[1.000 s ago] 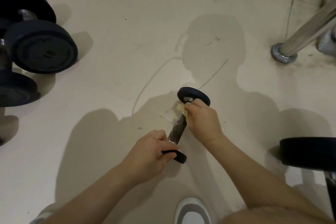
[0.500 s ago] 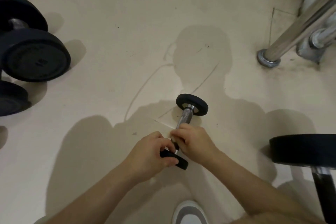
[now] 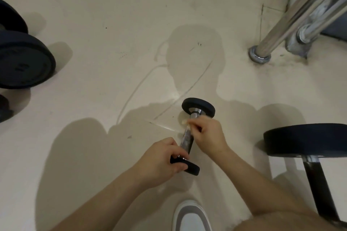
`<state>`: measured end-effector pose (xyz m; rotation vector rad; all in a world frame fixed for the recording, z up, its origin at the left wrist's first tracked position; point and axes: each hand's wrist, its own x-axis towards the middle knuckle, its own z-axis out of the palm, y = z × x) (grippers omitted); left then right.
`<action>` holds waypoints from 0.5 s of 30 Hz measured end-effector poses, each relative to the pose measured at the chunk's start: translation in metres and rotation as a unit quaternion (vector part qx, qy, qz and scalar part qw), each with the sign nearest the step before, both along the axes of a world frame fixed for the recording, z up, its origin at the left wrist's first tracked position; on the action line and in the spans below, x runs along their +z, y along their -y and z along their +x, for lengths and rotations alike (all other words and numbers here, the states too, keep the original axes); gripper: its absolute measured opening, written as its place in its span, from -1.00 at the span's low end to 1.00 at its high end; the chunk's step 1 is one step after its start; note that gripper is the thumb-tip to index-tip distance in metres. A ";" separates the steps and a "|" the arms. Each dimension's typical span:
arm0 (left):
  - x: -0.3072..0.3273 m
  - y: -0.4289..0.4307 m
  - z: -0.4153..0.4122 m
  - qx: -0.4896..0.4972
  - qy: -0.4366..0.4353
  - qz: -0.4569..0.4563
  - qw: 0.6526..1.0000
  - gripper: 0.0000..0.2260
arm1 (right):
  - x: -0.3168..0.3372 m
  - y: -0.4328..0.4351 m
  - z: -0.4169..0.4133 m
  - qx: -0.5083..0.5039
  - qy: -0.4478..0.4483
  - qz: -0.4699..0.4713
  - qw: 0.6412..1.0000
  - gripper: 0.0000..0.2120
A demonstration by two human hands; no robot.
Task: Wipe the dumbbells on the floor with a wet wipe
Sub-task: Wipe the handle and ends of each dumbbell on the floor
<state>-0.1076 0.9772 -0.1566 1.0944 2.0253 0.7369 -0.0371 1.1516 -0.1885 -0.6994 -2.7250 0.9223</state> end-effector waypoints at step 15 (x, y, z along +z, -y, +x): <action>-0.007 0.006 -0.007 0.046 0.083 0.034 0.995 -0.71 | 0.009 0.000 -0.003 0.130 0.089 0.031 0.987 -0.82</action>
